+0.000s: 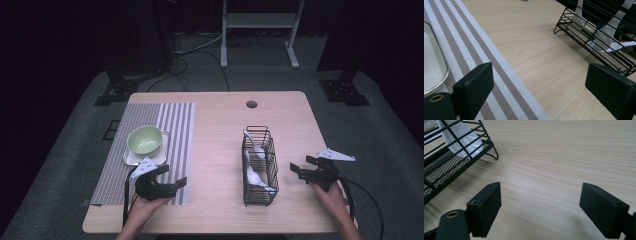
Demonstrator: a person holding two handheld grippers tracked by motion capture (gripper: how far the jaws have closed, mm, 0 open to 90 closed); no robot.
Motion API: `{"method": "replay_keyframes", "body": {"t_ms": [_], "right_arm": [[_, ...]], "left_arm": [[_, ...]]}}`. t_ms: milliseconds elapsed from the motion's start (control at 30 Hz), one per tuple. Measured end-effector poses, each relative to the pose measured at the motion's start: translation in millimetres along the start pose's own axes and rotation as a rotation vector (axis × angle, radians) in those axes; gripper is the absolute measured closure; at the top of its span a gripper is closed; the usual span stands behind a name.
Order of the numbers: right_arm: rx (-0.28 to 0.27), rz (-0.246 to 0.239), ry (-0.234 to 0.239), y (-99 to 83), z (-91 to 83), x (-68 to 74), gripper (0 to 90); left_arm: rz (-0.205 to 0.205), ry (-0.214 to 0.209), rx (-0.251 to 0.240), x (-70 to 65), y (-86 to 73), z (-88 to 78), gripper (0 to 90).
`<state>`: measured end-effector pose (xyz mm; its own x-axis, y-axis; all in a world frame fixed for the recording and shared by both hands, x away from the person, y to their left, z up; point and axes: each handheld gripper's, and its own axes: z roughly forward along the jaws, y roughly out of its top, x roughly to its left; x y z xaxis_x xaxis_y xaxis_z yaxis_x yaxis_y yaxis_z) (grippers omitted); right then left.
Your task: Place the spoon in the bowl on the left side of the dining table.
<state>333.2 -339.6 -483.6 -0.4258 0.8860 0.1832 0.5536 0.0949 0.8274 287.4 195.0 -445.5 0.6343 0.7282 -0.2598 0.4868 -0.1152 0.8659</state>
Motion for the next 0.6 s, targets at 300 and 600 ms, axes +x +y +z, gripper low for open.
{"method": "replay_keyframes", "body": {"t_ms": [300, 600], "right_arm": [[-0.003, 0.005, 0.004, -0.1, -0.2, -0.8, 16.5], [0.0, 0.003, 0.0, 0.0, 0.1, -0.4, 16.5]], "left_arm": [[0.01, -0.025, -0.005, -10.3, 2.9, 5.1, 7.3], [0.012, -0.039, -0.005, -14.4, 4.2, 7.6, 7.2]]}}
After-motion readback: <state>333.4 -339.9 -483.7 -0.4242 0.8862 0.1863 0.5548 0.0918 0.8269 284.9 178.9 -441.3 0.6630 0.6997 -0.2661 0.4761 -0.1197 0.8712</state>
